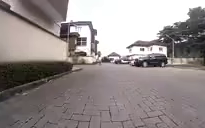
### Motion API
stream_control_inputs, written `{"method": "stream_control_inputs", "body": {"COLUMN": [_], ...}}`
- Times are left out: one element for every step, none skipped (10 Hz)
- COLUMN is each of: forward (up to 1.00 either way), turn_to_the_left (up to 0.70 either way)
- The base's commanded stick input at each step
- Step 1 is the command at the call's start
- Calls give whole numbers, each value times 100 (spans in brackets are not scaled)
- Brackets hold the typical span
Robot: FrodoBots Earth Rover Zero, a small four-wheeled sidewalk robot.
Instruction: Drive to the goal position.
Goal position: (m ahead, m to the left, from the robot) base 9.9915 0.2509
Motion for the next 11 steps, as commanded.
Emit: {"method": "stream_control_inputs", "body": {"forward": [70,70,70,70,70,70,70,70,70,70,70], "turn_to_the_left": [0,0,0,0,0,0,0,0,0,0,0]}}
